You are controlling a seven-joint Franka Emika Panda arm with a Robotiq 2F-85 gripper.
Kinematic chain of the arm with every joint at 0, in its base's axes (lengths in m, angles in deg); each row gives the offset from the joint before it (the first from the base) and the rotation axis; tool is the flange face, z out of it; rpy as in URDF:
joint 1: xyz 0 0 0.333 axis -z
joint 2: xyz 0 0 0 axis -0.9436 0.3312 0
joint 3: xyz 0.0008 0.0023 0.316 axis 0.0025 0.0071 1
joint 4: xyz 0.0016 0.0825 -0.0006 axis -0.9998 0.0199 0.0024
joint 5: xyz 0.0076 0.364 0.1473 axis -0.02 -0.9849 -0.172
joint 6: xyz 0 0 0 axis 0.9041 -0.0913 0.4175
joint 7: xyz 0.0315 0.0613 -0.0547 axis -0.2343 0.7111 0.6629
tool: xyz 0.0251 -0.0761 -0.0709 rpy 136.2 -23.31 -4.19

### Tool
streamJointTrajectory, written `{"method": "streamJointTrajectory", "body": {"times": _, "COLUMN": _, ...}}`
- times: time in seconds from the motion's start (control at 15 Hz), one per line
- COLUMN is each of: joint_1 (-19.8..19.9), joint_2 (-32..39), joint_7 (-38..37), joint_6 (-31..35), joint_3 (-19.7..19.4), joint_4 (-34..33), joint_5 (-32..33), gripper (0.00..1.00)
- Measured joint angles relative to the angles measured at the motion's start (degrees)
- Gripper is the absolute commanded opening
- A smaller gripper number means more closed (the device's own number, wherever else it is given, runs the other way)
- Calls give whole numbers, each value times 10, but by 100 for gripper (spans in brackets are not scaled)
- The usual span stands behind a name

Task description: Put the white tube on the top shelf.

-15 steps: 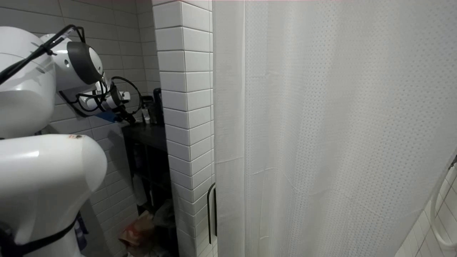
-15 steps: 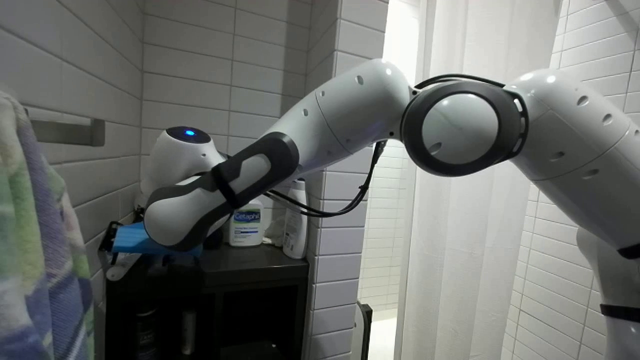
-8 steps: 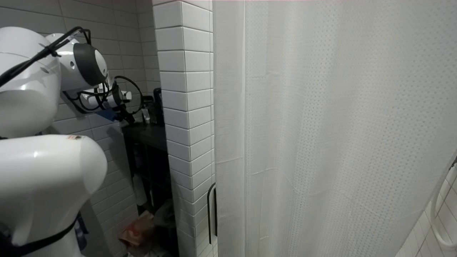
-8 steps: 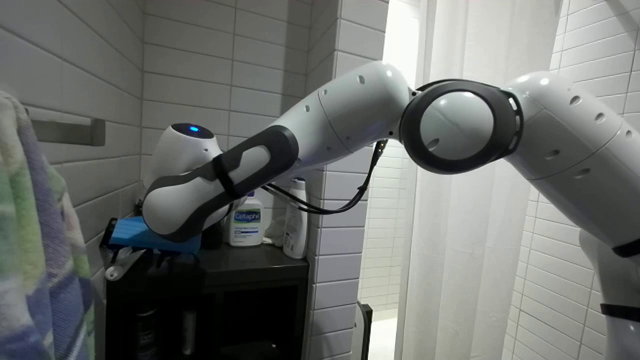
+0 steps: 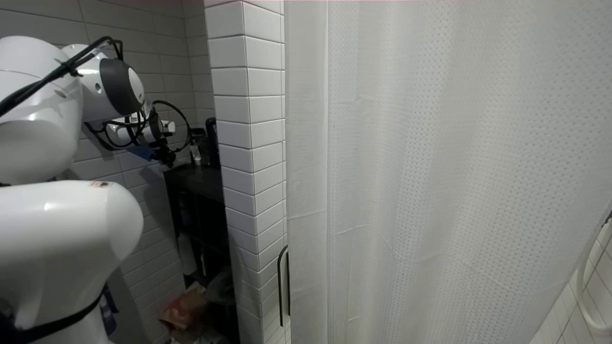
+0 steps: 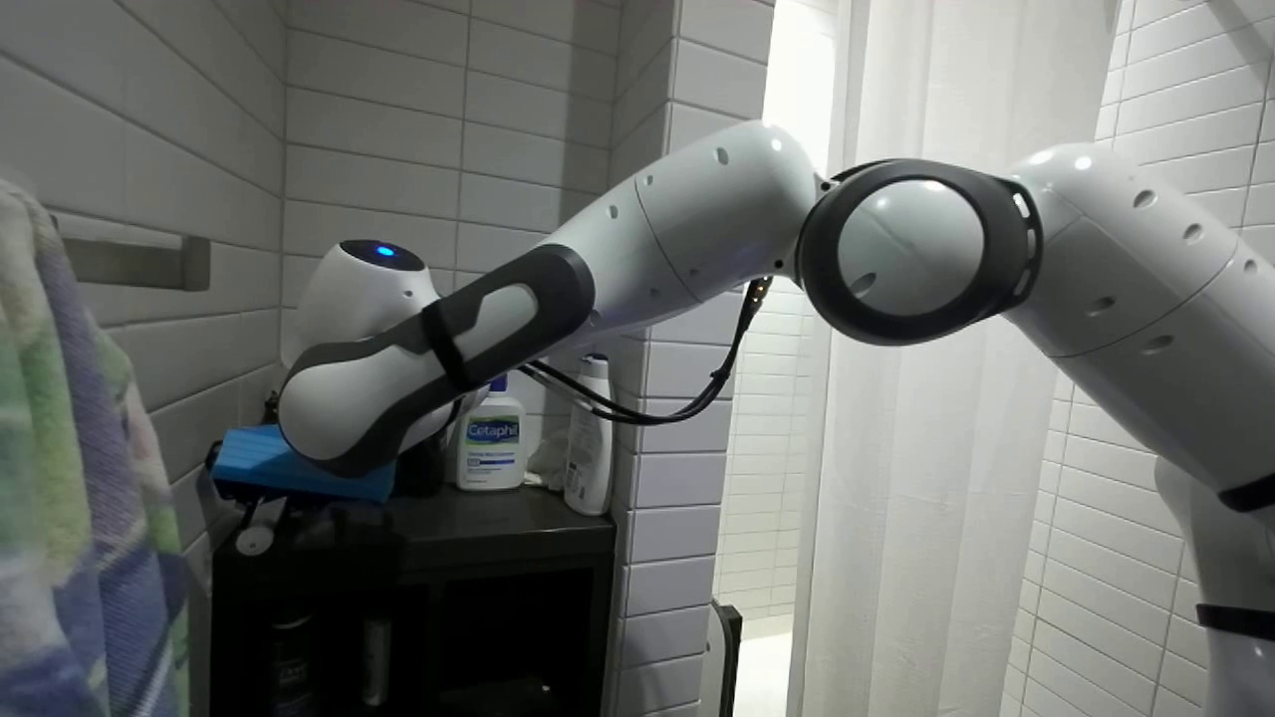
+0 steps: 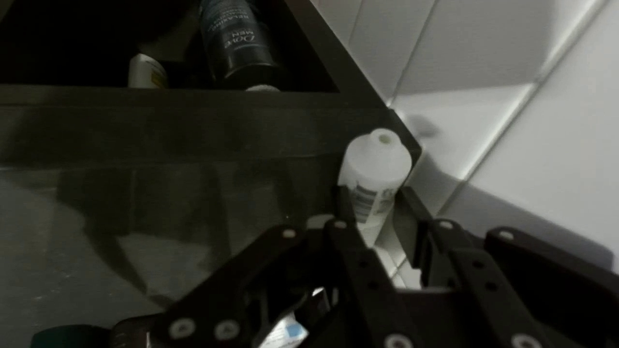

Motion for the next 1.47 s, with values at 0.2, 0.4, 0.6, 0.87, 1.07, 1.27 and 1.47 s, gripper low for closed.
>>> {"method": "streamJointTrajectory", "body": {"times": 0.2, "joint_1": 2, "joint_2": 0, "joint_7": 0, "joint_6": 0, "joint_3": 0, "joint_4": 0, "joint_5": 0, "gripper": 3}}
{"method": "streamJointTrajectory", "body": {"times": 0.4, "joint_1": 3, "joint_2": 0, "joint_7": 0, "joint_6": 0, "joint_3": 0, "joint_4": 0, "joint_5": 0, "gripper": 4}}
{"method": "streamJointTrajectory", "body": {"times": 0.6, "joint_1": 3, "joint_2": 0, "joint_7": 0, "joint_6": 1, "joint_3": -1, "joint_4": 0, "joint_5": 1, "gripper": 4}}
{"method": "streamJointTrajectory", "body": {"times": 0.87, "joint_1": 2, "joint_2": -1, "joint_7": 0, "joint_6": 3, "joint_3": -6, "joint_4": 0, "joint_5": 1, "gripper": 4}}
{"method": "streamJointTrajectory", "body": {"times": 1.07, "joint_1": 2, "joint_2": -10, "joint_7": 1, "joint_6": 6, "joint_3": -6, "joint_4": 5, "joint_5": 1, "gripper": 4}}
{"method": "streamJointTrajectory", "body": {"times": 1.27, "joint_1": 2, "joint_2": -29, "joint_7": 2, "joint_6": 7, "joint_3": -6, "joint_4": 15, "joint_5": 1, "gripper": 4}}
{"method": "streamJointTrajectory", "body": {"times": 1.47, "joint_1": -1, "joint_2": -57, "joint_7": 6, "joint_6": 7, "joint_3": -4, "joint_4": 41, "joint_5": 1, "gripper": 4}}
